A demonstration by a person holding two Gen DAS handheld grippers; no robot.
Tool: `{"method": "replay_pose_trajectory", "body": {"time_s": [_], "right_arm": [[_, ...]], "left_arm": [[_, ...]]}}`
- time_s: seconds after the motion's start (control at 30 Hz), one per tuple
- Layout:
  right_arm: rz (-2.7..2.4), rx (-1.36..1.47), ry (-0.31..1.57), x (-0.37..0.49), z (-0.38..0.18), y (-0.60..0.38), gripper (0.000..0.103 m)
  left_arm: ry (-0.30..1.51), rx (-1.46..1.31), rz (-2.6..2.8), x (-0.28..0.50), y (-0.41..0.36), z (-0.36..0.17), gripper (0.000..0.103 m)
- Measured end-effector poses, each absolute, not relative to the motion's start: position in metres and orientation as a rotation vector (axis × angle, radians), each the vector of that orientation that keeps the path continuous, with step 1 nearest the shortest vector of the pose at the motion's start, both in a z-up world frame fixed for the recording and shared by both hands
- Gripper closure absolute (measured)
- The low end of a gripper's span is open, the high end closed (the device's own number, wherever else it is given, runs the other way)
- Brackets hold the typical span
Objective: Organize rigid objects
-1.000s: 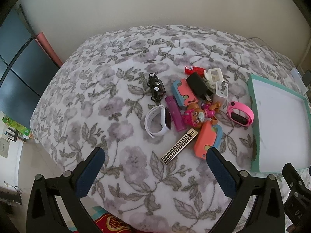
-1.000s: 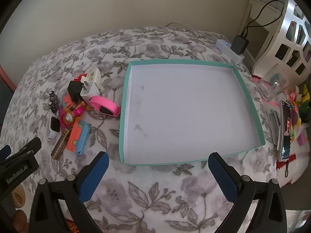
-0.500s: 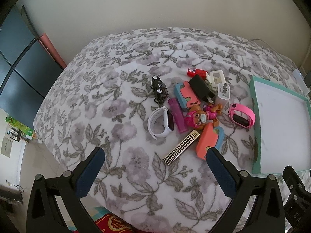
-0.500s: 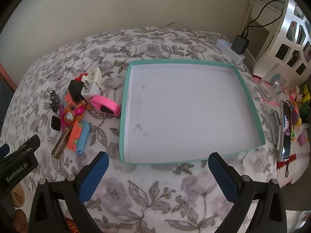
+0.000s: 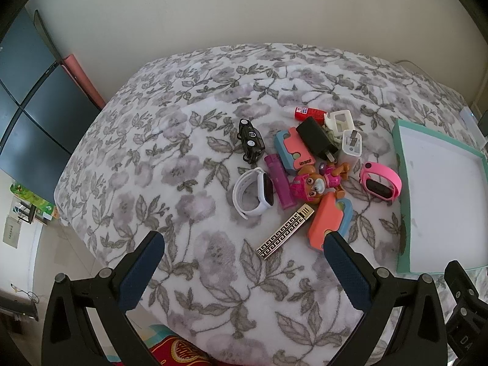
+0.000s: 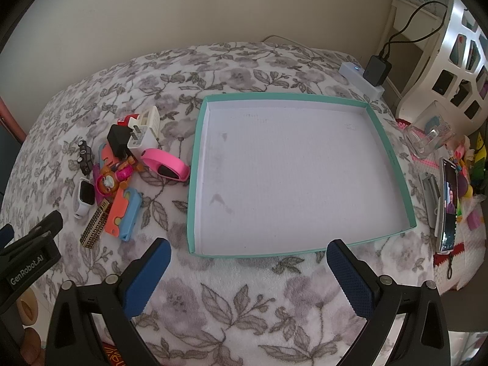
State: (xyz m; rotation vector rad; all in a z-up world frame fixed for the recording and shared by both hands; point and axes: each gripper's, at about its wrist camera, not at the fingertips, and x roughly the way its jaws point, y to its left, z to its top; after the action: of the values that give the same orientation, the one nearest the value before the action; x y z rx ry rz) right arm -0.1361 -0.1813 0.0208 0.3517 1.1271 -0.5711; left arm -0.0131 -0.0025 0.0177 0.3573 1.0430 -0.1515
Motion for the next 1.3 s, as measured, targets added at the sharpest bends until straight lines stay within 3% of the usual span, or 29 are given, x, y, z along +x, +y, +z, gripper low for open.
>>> {"method": "replay_pose_trajectory", "body": {"time_s": [0.77, 1.07, 1.3], "right_arm": [[-0.591, 0.32, 1.166, -0.135, 0.012, -0.18, 0.0], [-0.55, 0.33, 1.074, -0.121, 0.025, -0.183, 0.0], [-0.442, 0.338, 1.092, -0.086, 0.017, -0.169, 0.0]], "left_arm": [[1.084, 0.324, -0.188, -0.008, -0.005, 0.012, 0.0], [1.029, 0.171, -0.153, 0.017, 0.002, 0.023, 0.0], [1.134, 0.187, -0.153, 0.044, 0.003, 0.004, 0.0]]}}
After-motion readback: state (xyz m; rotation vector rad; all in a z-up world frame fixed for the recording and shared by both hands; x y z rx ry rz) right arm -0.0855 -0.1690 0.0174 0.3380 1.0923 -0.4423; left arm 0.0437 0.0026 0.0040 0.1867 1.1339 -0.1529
